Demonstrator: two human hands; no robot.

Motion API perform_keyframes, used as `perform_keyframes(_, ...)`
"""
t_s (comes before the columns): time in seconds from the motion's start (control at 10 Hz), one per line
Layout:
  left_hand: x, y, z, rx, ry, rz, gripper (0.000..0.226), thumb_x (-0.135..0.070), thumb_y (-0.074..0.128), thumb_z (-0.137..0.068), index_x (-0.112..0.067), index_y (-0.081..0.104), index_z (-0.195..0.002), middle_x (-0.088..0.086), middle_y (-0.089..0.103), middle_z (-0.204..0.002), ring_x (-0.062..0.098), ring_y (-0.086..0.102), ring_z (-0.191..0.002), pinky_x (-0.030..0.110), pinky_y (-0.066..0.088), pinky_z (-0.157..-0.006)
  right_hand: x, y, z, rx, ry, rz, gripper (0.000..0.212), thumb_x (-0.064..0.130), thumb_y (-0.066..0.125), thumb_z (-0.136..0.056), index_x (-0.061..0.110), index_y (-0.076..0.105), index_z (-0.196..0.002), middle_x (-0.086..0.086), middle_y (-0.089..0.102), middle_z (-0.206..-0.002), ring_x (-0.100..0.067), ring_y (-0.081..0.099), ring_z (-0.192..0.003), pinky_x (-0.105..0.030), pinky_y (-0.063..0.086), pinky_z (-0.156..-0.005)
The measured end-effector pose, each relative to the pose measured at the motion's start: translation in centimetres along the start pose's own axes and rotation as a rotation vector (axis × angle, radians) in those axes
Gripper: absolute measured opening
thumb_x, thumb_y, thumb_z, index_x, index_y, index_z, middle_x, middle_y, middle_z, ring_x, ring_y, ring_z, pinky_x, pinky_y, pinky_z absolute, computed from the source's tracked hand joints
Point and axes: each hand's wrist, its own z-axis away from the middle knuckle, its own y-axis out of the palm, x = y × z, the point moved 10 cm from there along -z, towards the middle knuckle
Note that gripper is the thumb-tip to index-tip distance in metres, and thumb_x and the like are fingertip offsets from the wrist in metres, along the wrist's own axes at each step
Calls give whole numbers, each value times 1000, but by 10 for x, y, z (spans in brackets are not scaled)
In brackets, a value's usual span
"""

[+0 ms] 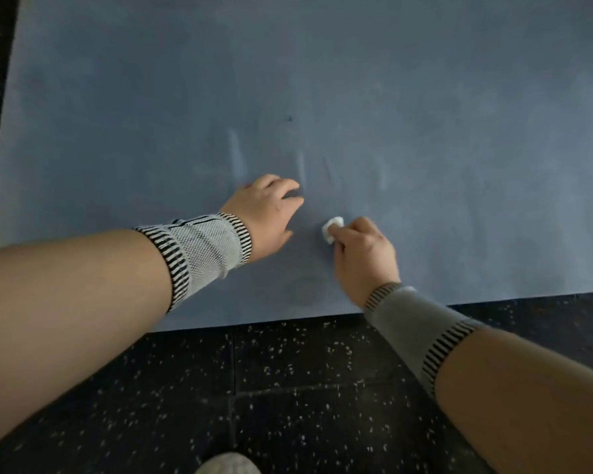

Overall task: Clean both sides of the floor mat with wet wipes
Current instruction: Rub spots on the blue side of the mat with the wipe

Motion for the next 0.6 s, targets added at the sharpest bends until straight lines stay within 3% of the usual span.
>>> perform_keyframes(0.1, -6, 9, 32, 5, 54, -12, 51, -27, 59, -89, -18, 49, -138, 1, 36, -149, 25, 31, -135, 42, 35, -102, 24, 10, 20, 18, -12, -120, 22, 10, 54, -90, 8, 69, -106, -10, 57, -94, -26, 54, -77, -30, 44, -67)
perform_keyframes(0.2, -12, 17, 61, -63, -5, 74, 51, -20, 61, -85, -13, 54, -135, 5, 46, -144, 30, 42, -129, 45, 39, -99, 47, 8, 38, -33, -52, -176, 14, 5, 60, -86, 5, 70, -96, -11, 57, -87, -26, 54, -71, -32, 48, -63)
perform_keyframes(0.3, -15, 28, 77, -102, -155, 190, 50, -22, 56, -88, -13, 52, -137, 2, 45, -144, 27, 41, -129, 44, 37, -100, 78, 26, 64, 101, -237, -131, 13, 1, 65, -80, 7, 67, -91, -9, 55, -84, -25, 52, -72, -37, 51, -62)
perform_keyframes(0.4, -9, 32, 96, -167, -212, 222, 49, -15, 61, -84, -13, 56, -133, 2, 48, -140, 27, 43, -126, 47, 40, -98, 19, 16, 56, 29, -30, -88, 12, 14, 58, -86, 15, 68, -92, -8, 59, -89, -24, 50, -77, -30, 40, -63)
perform_keyframes(0.5, -1, 35, 113, -184, -210, 183, 47, -16, 65, -84, -13, 58, -130, 2, 51, -136, 27, 45, -122, 47, 42, -94, -44, -8, 55, -66, 248, 43, 25, 11, 51, -88, 10, 67, -108, -16, 58, -104, -29, 52, -87, -28, 32, -69)
perform_keyframes(0.6, -2, 36, 112, -147, -227, 204, 47, -14, 61, -86, -14, 55, -133, 2, 48, -140, 27, 42, -125, 47, 41, -96, 9, 18, 73, 11, 147, 19, 25, 8, 51, -87, 9, 64, -108, -12, 56, -101, -27, 53, -85, -28, 36, -67)
